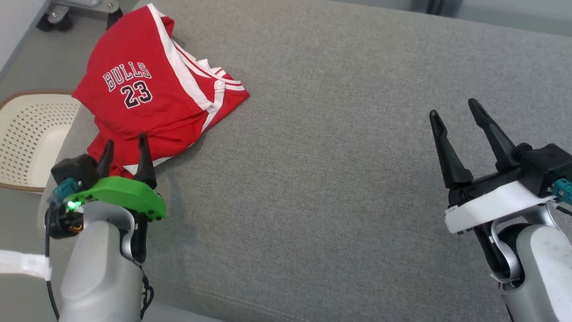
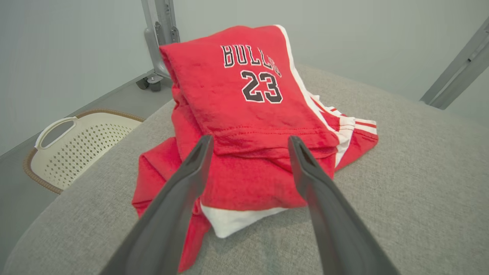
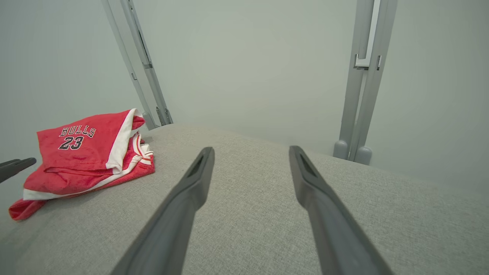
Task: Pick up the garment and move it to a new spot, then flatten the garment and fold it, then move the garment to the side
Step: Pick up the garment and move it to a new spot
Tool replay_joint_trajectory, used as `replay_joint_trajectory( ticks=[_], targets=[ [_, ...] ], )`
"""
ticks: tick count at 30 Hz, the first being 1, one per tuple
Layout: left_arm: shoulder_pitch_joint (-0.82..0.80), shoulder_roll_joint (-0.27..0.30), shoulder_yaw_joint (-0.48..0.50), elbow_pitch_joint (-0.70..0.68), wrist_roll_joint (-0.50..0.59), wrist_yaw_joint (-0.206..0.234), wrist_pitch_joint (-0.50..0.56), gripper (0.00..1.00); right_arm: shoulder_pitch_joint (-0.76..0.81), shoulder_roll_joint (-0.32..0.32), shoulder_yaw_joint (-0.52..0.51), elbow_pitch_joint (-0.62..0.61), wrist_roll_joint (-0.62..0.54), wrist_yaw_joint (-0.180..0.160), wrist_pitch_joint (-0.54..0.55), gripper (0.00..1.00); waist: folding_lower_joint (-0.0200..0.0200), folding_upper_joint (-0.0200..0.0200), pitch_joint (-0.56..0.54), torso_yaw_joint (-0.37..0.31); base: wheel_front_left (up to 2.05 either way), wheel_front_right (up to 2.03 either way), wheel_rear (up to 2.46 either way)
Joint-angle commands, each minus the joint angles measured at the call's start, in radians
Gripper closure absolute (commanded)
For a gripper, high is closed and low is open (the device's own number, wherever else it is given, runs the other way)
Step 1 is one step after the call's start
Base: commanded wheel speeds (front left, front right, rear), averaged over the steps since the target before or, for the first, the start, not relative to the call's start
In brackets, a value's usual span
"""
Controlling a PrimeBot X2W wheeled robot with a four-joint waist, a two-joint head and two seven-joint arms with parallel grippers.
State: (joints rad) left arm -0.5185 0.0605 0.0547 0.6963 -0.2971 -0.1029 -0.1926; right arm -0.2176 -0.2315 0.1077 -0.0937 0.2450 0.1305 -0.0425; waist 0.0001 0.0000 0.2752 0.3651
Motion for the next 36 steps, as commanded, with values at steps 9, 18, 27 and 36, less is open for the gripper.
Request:
replay_joint_trajectory(
  ticks=[9,18,27,36],
  targets=[
    [-0.231,0.066,0.024,0.301,-0.063,-0.019,0.026,0.00,-0.049,-0.034,0.000,-0.025,0.029,0.000,0.017,0.00,-0.0001,0.0000,0.168,-0.057,0.00,0.00,0.00],
    [-0.239,0.125,0.049,0.349,-0.066,-0.015,-0.070,1.00,-0.046,-0.023,0.015,-0.003,0.030,0.000,-0.008,0.00,-0.0001,0.0000,0.114,-0.077,0.00,0.00,0.00],
    [-0.050,0.117,0.096,0.031,0.013,0.022,-0.073,1.00,0.004,0.009,0.024,0.039,0.030,0.000,-0.037,0.00,-0.0001,0.0000,-0.022,-0.105,0.00,0.00,0.00],
    [0.131,0.063,0.035,-0.256,0.095,0.014,-0.073,1.00,0.063,0.047,0.028,0.060,0.028,0.000,-0.048,0.00,-0.0001,0.0000,-0.138,-0.166,0.00,0.00,0.00]
  ],
)
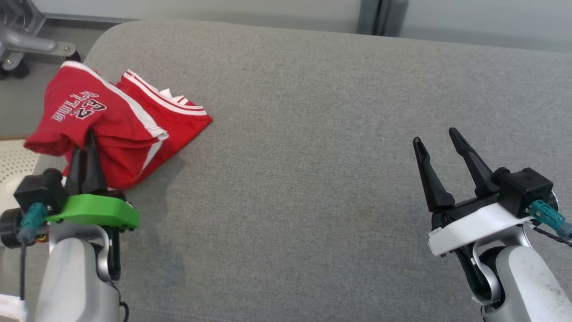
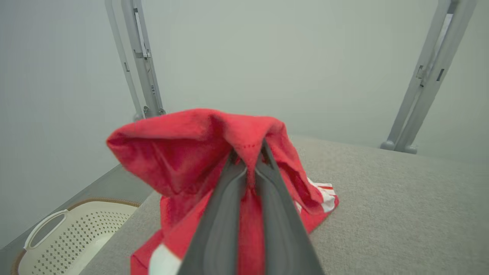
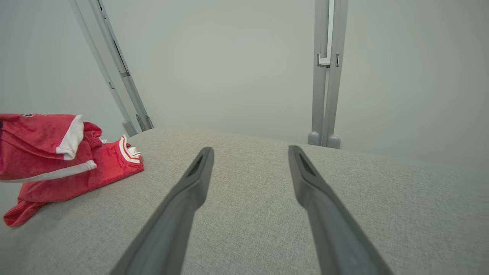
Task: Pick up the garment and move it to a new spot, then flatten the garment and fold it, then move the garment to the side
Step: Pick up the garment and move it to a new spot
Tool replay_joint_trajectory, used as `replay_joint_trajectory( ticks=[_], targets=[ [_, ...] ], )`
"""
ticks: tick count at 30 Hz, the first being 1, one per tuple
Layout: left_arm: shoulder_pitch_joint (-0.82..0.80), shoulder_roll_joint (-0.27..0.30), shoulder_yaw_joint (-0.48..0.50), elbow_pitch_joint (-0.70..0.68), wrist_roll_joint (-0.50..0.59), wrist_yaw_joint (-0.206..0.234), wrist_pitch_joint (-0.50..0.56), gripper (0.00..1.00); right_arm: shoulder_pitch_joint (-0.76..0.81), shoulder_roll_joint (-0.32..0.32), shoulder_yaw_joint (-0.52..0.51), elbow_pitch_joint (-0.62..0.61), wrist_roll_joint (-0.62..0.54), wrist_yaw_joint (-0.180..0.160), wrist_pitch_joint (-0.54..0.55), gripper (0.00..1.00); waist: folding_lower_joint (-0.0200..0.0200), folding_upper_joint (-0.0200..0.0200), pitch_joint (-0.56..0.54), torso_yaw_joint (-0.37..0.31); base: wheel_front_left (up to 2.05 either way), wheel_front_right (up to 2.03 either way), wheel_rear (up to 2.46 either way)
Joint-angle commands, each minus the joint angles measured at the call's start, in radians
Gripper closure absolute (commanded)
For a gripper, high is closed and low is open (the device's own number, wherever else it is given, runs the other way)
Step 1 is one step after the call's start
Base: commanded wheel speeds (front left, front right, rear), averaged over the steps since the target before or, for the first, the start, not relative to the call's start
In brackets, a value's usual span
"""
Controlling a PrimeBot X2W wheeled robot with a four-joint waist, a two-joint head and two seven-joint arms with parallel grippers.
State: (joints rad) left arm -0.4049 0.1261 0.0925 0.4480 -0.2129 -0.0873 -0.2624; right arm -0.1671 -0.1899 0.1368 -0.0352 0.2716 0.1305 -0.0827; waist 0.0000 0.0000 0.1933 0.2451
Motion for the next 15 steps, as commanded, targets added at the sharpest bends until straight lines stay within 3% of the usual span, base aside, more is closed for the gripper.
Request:
replay_joint_trajectory(
  ticks=[1,9,15],
  targets=[
    [0.035,-0.010,-0.022,-0.035,0.017,-0.005,-0.003,1.00,0.019,0.011,0.001,0.003,0.005,0.000,-0.007,0.00,0.0000,0.0000,-0.067,-0.060,0.00,0.00,0.00],
    [0.072,-0.051,-0.209,-0.172,0.030,-0.031,0.078,1.00,0.031,0.030,-0.006,-0.006,0.002,0.000,-0.005,0.00,0.0000,0.0000,-0.066,-0.180,0.00,0.00,0.00],
    [-0.009,-0.070,-0.404,-0.169,0.000,-0.042,0.117,1.00,-0.004,0.034,-0.003,-0.009,0.018,0.000,-0.021,0.00,0.0000,0.0000,0.001,-0.306,0.00,0.00,0.00]
  ],
)
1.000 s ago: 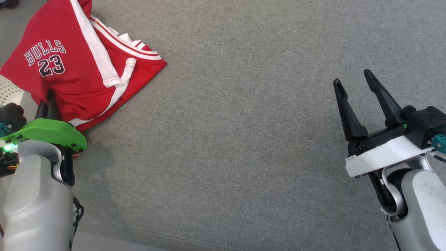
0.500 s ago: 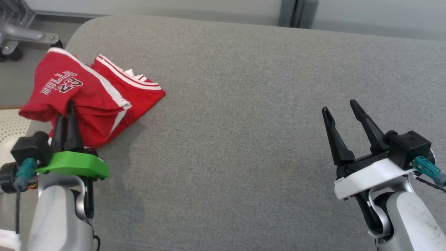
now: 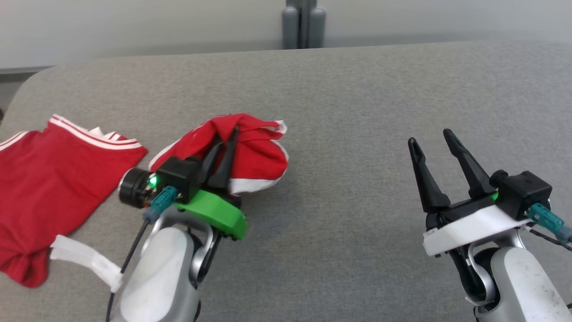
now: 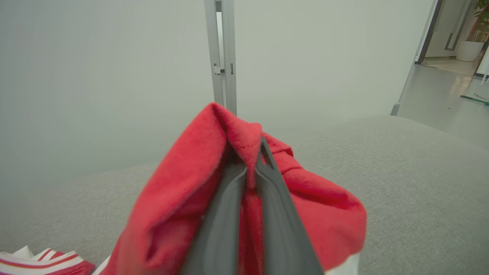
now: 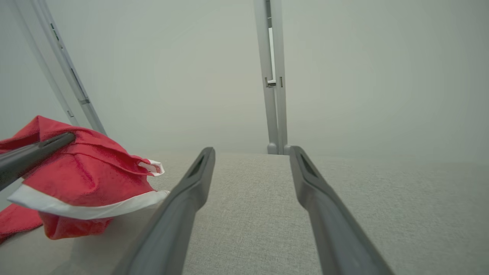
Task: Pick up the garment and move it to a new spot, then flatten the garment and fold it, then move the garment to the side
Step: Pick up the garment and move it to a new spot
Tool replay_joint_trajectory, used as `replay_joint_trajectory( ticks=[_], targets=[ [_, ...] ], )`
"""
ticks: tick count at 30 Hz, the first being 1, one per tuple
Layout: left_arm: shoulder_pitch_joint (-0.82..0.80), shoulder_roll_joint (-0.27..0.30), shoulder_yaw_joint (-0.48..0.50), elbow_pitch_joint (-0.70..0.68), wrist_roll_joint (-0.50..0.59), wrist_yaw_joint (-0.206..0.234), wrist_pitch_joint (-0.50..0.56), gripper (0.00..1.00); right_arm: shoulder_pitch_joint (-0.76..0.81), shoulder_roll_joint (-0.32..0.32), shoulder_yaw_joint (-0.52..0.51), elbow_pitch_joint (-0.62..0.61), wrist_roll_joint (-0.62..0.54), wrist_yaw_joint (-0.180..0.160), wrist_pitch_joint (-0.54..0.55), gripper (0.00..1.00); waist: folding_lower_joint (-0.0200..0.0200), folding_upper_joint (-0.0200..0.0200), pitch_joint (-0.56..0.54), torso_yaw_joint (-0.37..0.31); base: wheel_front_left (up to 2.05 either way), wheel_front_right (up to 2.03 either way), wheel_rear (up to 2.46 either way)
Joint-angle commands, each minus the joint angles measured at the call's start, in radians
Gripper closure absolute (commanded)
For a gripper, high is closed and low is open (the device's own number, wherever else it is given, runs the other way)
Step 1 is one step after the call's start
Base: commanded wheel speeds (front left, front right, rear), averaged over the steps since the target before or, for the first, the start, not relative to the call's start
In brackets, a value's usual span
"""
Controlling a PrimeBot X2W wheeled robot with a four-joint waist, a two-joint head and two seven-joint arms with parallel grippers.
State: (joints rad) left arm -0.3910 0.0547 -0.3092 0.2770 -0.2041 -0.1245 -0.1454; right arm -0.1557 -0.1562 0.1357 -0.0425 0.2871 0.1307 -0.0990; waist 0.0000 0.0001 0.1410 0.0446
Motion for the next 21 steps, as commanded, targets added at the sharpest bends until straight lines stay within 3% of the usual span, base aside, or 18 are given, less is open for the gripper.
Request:
replay_joint_trajectory(
  ticks=[1,10,11,12,13,17,21],
  targets=[
    [-0.041,0.000,-0.033,0.008,-0.012,-0.005,0.002,1.00,-0.021,0.002,-0.003,0.000,0.007,0.000,-0.010,0.00,0.0000,-0.0001,0.065,-0.125,0.00,0.00,0.00],
    [-0.182,0.000,-0.295,0.136,-0.129,-0.002,0.015,1.00,-0.067,0.012,0.004,0.045,0.032,0.000,-0.062,0.00,0.0000,-0.0001,0.168,-0.259,0.00,0.00,0.00],
    [-0.186,0.000,-0.313,0.155,-0.142,0.003,0.021,0.82,-0.069,0.012,0.007,0.051,0.033,0.000,-0.068,0.00,0.0000,-0.0001,0.173,-0.265,0.00,0.00,0.00],
    [-0.188,-0.001,-0.329,0.170,-0.149,0.010,0.015,0.28,-0.071,0.013,0.007,0.058,0.035,0.000,-0.072,0.00,0.0000,-0.0001,0.174,-0.267,0.00,0.00,0.00],
    [-0.188,-0.001,-0.348,0.185,-0.155,0.017,0.005,0.00,-0.073,0.013,0.009,0.064,0.036,0.000,-0.078,0.00,0.0000,-0.0001,0.175,-0.269,0.00,0.00,0.00],
    [-0.159,-0.001,-0.387,0.204,-0.175,0.061,-0.054,0.00,-0.072,0.014,0.010,0.081,0.040,0.000,-0.090,0.00,0.0000,-0.0001,0.159,-0.252,0.00,0.00,0.00],
    [-0.120,0.009,-0.356,0.181,-0.179,0.119,-0.094,0.00,-0.062,0.007,0.009,0.082,0.032,0.000,-0.092,0.00,0.0000,-0.0001,0.126,-0.206,0.00,0.00,0.00]
  ],
)
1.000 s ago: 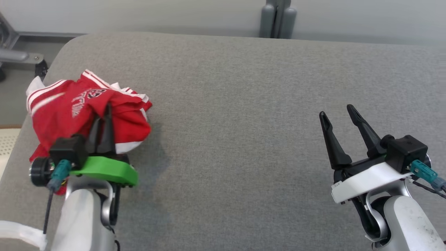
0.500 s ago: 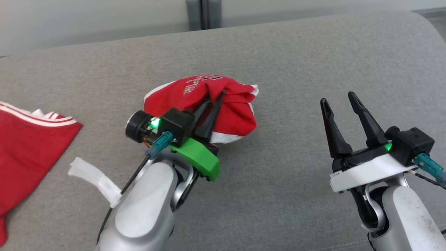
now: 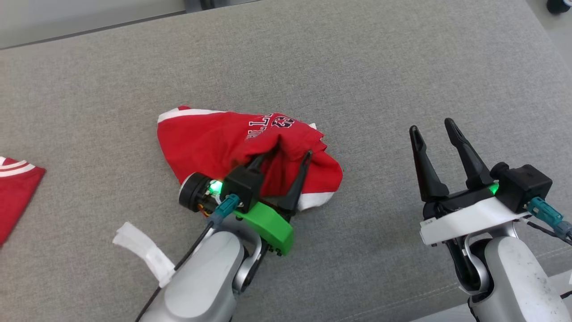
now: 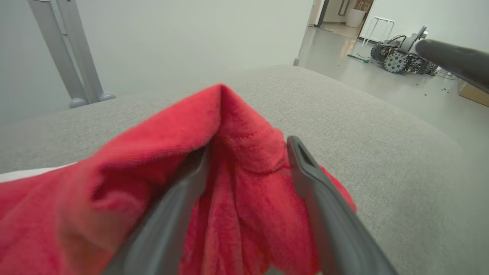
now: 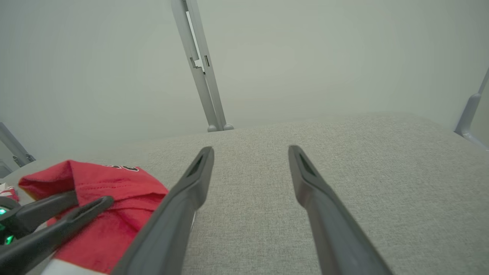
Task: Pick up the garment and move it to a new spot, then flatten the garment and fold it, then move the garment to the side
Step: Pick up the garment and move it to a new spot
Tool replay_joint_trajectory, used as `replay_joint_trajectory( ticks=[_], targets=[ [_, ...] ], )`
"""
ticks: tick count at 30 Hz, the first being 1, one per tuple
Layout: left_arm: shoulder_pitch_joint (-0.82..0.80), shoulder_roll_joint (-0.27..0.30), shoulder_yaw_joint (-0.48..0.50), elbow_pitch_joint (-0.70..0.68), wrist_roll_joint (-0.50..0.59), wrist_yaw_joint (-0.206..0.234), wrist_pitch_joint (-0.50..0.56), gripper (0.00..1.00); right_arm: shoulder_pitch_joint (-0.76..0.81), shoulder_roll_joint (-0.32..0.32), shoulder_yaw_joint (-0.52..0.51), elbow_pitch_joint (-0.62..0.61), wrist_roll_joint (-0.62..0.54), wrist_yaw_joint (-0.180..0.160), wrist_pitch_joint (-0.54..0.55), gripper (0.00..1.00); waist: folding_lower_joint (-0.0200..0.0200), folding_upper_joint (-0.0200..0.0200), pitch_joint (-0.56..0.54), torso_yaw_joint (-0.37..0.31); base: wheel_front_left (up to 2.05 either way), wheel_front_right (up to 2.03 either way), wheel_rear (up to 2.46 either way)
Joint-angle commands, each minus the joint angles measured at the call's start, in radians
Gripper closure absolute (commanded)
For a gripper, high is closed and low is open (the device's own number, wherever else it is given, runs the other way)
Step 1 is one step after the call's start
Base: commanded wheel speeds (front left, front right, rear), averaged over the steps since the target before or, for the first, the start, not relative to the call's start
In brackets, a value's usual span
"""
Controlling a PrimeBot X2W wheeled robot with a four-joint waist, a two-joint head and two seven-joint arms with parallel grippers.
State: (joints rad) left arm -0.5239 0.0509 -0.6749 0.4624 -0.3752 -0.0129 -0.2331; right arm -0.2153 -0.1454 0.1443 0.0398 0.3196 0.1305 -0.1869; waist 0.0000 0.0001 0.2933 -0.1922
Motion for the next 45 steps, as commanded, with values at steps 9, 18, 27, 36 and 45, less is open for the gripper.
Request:
replay_joint_trajectory(
  ticks=[9,18,27,36,45],
  targets=[
    [0.150,0.096,0.143,-0.167,-0.022,0.130,-0.032,0.00,0.042,-0.013,-0.032,-0.025,-0.018,0.000,0.028,0.00,0.0000,-0.0001,-0.094,0.148,0.00,0.00,0.00],
    [0.244,0.201,0.305,-0.275,-0.023,0.170,-0.032,0.00,0.091,-0.009,-0.060,-0.058,-0.033,0.000,0.068,0.00,0.0000,-0.0001,-0.138,0.208,0.00,0.00,0.00],
    [0.330,0.241,0.375,-0.288,-0.033,0.145,-0.033,0.00,0.141,0.001,-0.072,-0.071,-0.041,0.000,0.097,0.00,0.0000,-0.0001,-0.181,0.205,0.00,0.00,0.00],
    [0.380,0.226,0.370,-0.269,-0.022,0.138,-0.033,0.00,0.197,0.018,-0.088,-0.081,-0.051,0.000,0.116,0.00,0.0000,-0.0001,-0.225,0.185,0.00,0.00,0.00],
    [0.394,0.221,0.367,-0.250,-0.017,0.144,-0.033,0.00,0.214,0.024,-0.095,-0.091,-0.057,0.000,0.129,0.00,0.0000,-0.0001,-0.237,0.183,0.00,0.00,0.00]
  ],
)
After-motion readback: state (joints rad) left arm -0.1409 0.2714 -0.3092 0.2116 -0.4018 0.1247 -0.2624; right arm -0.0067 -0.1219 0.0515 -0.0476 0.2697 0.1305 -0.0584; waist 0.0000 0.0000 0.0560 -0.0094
